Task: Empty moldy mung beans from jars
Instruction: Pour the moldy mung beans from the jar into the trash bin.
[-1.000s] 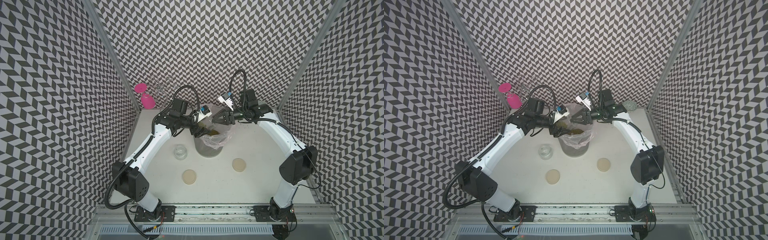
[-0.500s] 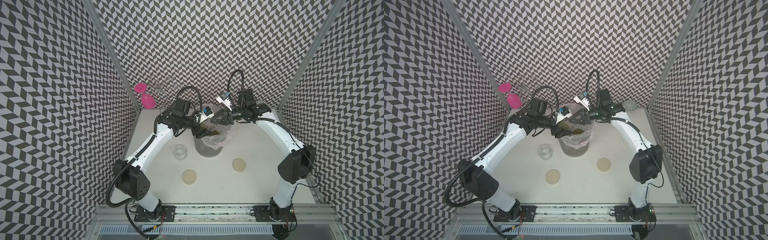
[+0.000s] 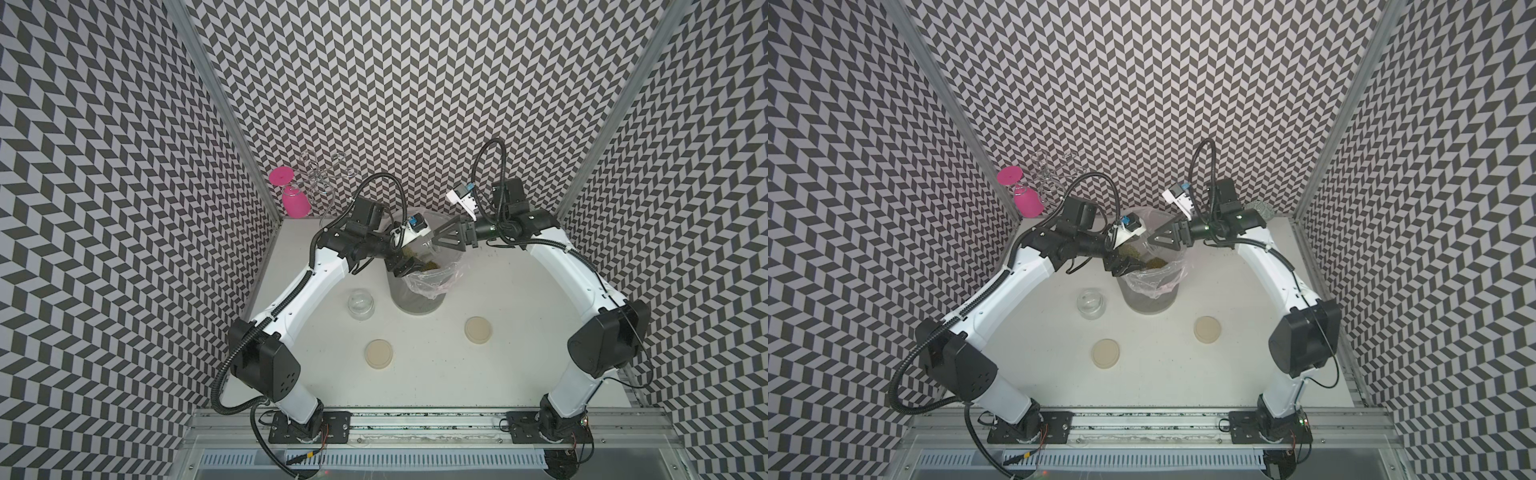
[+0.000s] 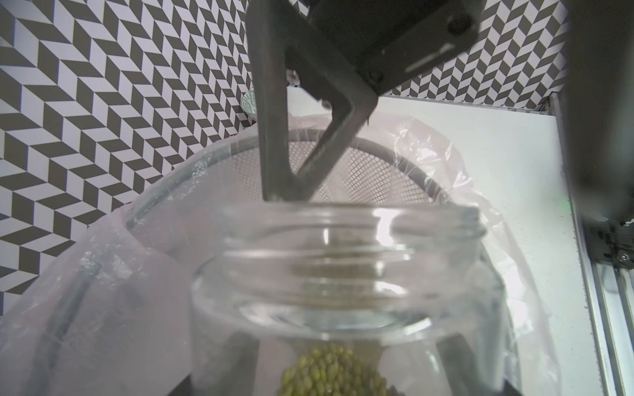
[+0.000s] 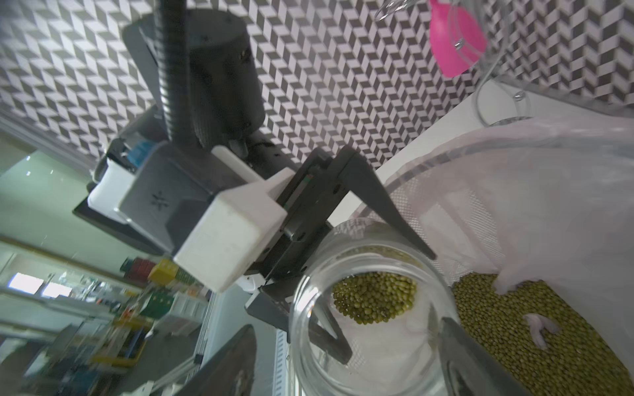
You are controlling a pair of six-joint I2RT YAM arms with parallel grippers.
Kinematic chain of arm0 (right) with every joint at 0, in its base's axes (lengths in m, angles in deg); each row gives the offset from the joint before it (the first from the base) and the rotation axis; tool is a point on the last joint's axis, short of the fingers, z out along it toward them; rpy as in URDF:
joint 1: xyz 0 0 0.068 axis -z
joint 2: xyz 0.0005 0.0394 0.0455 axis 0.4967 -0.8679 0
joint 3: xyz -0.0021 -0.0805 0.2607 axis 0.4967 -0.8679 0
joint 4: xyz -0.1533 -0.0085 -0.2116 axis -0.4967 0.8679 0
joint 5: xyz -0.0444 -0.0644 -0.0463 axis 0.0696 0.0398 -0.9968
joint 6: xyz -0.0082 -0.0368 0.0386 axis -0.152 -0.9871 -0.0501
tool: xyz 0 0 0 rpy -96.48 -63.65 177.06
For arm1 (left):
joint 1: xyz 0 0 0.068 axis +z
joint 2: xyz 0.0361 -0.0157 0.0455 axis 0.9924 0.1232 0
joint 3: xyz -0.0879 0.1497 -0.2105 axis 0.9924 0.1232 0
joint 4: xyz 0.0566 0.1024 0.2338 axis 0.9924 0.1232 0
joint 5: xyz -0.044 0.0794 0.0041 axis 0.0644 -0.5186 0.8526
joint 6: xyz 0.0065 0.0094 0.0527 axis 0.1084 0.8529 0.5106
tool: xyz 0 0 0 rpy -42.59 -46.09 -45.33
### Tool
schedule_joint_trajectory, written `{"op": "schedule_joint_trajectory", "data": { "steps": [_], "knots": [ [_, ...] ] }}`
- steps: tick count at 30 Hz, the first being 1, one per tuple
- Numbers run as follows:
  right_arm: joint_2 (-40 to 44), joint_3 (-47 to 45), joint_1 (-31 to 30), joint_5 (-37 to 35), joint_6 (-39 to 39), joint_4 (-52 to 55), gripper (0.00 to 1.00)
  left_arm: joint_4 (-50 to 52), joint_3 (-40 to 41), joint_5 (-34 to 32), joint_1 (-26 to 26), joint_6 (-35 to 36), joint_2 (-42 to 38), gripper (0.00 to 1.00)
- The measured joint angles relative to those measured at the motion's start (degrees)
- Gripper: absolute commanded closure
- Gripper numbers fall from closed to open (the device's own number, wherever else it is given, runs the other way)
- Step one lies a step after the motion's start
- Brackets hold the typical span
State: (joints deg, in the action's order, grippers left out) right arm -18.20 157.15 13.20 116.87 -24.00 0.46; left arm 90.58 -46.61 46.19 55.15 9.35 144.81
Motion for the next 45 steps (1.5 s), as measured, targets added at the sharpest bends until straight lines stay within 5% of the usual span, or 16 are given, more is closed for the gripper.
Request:
{"op": "schedule_joint_trajectory", "data": {
  "steps": [14,28,34,39,42,45],
  "knots": [
    [3.06,0.85,-0.61,-0.24,-2.05,5.31,0.23,-0.46,-0.7,-0.2,-2.14,0.33,0.0,0.73],
    [2.73,1.27,-5.92,-3.02,-5.18,10.6,0.64,-0.46,-0.7,-0.2,-2.16,0.33,0.0,0.73],
    [1.29,1.95,-6.25,-1.44,-5.77,10.56,0.94,-0.42,-0.81,0.09,-2.27,1.55,0.0,0.73],
    [-1.03,3.56,-6.23,2.08,-5.92,12.09,1.0,0.09,-0.81,0.17,-1.86,3.52,0.0,0.71],
    [-1.11,3.56,-6.23,2.47,-6.03,12.04,1.0,0.13,-0.81,0.11,-1.84,3.56,0.0,0.64],
    [-1.11,3.56,-6.21,2.54,-5.99,11.89,1.0,0.11,-0.81,0.02,-1.84,3.54,0.0,0.45]
  ]
}}
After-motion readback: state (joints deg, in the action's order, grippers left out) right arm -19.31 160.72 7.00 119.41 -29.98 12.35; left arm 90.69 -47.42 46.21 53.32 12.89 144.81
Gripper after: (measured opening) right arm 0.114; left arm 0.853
